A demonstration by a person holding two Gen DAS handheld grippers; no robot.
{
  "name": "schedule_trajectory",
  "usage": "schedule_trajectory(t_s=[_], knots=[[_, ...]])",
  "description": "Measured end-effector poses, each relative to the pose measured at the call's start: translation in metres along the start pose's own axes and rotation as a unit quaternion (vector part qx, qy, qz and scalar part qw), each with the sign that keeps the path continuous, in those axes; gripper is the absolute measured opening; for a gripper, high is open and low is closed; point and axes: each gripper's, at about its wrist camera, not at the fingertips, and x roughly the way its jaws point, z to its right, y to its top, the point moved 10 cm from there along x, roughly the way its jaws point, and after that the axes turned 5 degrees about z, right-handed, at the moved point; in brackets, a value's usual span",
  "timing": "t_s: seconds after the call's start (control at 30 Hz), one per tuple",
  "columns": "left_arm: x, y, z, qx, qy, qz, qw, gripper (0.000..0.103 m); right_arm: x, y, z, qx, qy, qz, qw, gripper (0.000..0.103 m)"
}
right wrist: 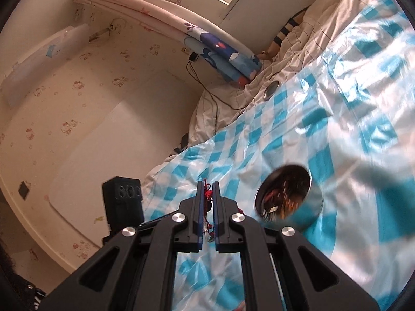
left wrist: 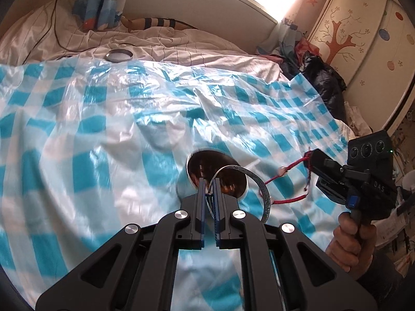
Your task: Organize jewelry
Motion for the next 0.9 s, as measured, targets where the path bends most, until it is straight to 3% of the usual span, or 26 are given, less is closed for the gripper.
schedule_trajectory(t_s=[0.1,0.2,0.23,0.27,0.3,0.5,0.57,0.73,0.9], knots=[[0.025,0.011,0.001,0.008,0.01,-0.005,0.9999,0.005,0.025,0.004,0.022,-0.027,-0.054,-0.014,0.998,0.007],[0.062,0.003,0.002,0.03,0.026,-0.052,0.9979,0.006,0.045,-0.007,0.055,-0.033,-0.12,-0.054,0.991,0.008],[0.069,-0.002,0.002,0.034,0.03,-0.063,0.997,0.006,0.047,-0.013,0.065,-0.021,-0.136,-0.063,0.988,0.012],[0.073,-0.005,0.001,0.036,0.037,-0.07,0.9962,0.008,0.045,-0.016,0.068,-0.009,-0.138,-0.062,0.988,0.025],[0.073,-0.01,0.002,0.042,0.038,-0.075,0.9956,0.008,0.043,-0.015,0.067,-0.009,-0.136,-0.058,0.989,0.031],[0.021,-0.032,-0.003,0.033,0.038,-0.054,0.9973,0.012,0.013,-0.005,0.023,-0.042,-0.117,-0.03,0.992,0.036],[0.006,-0.044,-0.007,0.034,0.042,-0.055,0.997,0.014,0.004,-0.013,0.014,-0.055,-0.124,-0.034,0.99,0.043],[-0.037,-0.095,-0.025,0.006,0.052,-0.057,0.997,0.02,-0.031,-0.062,0.013,-0.052,-0.167,-0.065,0.982,0.048],[-0.053,-0.143,-0.021,-0.003,0.034,-0.086,0.9957,0.02,-0.062,-0.114,0.015,-0.019,-0.177,-0.096,0.979,0.048]])
